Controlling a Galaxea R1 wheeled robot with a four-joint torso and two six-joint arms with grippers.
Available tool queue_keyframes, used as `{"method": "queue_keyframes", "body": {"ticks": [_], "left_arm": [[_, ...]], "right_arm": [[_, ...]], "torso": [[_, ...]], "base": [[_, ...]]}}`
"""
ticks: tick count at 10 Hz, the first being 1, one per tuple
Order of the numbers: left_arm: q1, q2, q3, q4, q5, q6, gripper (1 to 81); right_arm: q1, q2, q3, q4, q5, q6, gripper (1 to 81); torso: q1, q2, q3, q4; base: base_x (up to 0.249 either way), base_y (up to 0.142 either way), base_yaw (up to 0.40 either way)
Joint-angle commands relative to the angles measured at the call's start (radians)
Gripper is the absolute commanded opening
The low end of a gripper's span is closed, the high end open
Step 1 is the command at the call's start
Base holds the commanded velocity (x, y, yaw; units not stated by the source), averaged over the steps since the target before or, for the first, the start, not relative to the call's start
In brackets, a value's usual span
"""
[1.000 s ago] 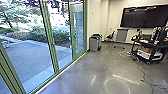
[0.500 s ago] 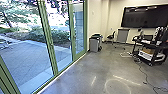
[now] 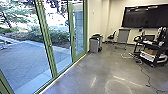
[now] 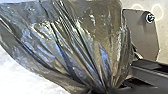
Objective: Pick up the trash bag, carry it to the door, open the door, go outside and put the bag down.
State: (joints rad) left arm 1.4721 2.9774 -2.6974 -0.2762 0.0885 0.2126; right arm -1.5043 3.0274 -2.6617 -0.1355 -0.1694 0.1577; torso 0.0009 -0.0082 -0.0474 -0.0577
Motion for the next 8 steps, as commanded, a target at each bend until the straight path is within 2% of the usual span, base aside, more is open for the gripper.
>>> {"method": "queue_keyframes", "body": {"ticks": [1,2,8], "left_arm": [[-0.046,-0.003,0.002,0.005,0.065,0.008,1.0],[-0.046,0.0,0.001,0.005,0.065,0.008,1.0],[-0.046,0.0,-0.001,0.009,0.065,0.008,1.0]], "right_arm": [[0.048,0.006,0.005,-0.009,-0.065,-0.003,81.1],[0.048,0.006,0.005,-0.009,-0.065,-0.003,81.1],[0.046,0.007,0.004,-0.007,-0.065,-0.003,81.1]], "torso": [[0.0,0.0,0.0,0.0],[0.0,0.0,0.0,0.0],[0.0,0.0,0.0,0.0]], "base": [[0.17,0.0,0.0],[0.171,0.0,0.0],[0.174,-0.073,0.0]]}}
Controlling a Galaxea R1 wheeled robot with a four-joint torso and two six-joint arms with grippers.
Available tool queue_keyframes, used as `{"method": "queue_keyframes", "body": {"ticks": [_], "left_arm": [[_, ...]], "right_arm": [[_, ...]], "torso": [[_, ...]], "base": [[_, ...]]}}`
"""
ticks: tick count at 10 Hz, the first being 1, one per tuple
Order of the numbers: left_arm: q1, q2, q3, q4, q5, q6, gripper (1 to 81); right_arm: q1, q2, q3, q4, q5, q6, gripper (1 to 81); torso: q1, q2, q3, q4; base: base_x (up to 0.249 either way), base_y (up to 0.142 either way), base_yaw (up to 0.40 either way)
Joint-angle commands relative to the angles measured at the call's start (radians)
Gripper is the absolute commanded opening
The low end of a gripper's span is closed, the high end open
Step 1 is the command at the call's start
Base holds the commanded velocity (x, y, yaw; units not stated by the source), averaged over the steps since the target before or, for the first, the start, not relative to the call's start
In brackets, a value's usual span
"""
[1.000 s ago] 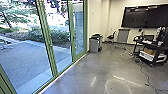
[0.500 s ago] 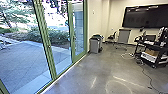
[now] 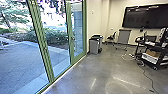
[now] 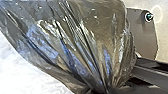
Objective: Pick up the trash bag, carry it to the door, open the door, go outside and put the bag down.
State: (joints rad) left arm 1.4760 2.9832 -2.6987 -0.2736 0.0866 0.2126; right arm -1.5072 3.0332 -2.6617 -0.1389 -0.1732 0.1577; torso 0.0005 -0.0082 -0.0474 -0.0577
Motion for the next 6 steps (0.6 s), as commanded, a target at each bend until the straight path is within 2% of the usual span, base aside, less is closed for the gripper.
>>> {"method": "queue_keyframes", "body": {"ticks": [1,6], "left_arm": [[-0.05,-0.006,0.0,0.007,0.067,0.008,1.0],[-0.05,-0.007,0.0,0.007,0.067,0.008,1.0]], "right_arm": [[0.049,0.002,0.002,-0.004,-0.06,-0.003,81.1],[0.052,0.002,0.002,-0.004,-0.062,-0.003,81.1]], "torso": [[0.0,0.0,0.0,0.0],[0.0,0.0,0.0,0.0]], "base": [[0.184,0.0,0.0],[0.184,0.0,0.0]]}}
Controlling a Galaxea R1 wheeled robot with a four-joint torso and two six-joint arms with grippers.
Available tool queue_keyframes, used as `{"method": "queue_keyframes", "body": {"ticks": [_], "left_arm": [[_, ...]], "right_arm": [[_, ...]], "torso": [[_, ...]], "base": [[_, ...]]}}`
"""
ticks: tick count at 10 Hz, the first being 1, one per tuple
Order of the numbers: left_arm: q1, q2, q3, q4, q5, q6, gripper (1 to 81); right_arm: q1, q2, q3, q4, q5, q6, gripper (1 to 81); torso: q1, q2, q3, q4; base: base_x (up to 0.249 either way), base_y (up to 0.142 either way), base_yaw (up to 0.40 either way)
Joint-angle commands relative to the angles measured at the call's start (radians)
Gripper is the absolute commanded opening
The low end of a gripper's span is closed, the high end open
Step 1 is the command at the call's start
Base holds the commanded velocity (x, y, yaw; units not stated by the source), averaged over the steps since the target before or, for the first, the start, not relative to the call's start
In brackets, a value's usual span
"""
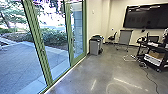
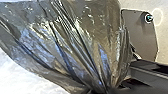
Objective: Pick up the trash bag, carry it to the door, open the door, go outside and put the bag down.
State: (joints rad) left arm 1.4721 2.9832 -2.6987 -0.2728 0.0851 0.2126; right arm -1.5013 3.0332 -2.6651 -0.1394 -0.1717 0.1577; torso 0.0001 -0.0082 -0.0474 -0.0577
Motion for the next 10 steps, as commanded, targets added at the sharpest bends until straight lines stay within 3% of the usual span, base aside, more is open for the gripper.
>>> {"method": "queue_keyframes", "body": {"ticks": [1,10], "left_arm": [[-0.046,-0.007,0.0,0.006,0.068,0.008,1.0],[-0.046,-0.007,0.0,0.006,0.068,0.008,1.0]], "right_arm": [[0.046,0.002,0.007,-0.003,-0.063,-0.003,81.1],[0.045,0.002,0.005,-0.003,-0.061,-0.003,81.1]], "torso": [[0.0,0.0,0.0,0.0],[0.0,0.0,0.0,0.0]], "base": [[0.184,0.0,0.0],[0.184,-0.007,0.0]]}}
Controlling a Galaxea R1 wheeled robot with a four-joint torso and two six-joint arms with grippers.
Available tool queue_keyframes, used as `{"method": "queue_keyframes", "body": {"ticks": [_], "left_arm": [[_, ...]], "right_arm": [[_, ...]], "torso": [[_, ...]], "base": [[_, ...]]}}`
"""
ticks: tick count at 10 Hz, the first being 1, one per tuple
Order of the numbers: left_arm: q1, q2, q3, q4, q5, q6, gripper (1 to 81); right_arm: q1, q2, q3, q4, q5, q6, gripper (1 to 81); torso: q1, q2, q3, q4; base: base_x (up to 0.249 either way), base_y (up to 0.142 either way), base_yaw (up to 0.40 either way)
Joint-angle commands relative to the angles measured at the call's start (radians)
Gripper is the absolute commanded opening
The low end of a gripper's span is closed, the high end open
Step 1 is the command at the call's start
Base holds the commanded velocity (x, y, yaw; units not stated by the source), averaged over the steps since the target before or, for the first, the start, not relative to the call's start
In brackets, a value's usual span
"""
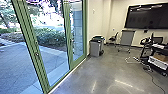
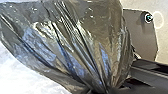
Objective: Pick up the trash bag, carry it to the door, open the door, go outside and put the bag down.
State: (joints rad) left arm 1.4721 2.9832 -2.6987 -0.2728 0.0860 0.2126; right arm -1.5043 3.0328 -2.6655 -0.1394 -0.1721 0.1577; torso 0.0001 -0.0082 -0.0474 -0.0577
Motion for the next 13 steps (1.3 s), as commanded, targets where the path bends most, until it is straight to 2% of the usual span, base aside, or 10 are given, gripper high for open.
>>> {"method": "queue_keyframes", "body": {"ticks": [1,7,13], "left_arm": [[-0.046,-0.006,0.0,0.006,0.067,0.008,1.0],[-0.046,-0.006,0.0,0.006,0.067,0.008,1.0],[-0.046,-0.007,0.0,0.006,0.067,0.008,1.0]], "right_arm": [[0.046,0.002,0.007,-0.003,-0.063,-0.003,81.1],[0.049,0.007,0.006,-0.008,-0.063,-0.003,81.1],[0.048,0.007,0.006,-0.008,-0.062,-0.001,81.1]], "torso": [[0.0,0.0,0.0,0.0],[0.0,0.0,0.0,0.0],[0.0,0.0,0.0,0.0]], "base": [[0.184,-0.063,0.0],[0.184,-0.064,0.0],[0.184,0.0,0.0]]}}
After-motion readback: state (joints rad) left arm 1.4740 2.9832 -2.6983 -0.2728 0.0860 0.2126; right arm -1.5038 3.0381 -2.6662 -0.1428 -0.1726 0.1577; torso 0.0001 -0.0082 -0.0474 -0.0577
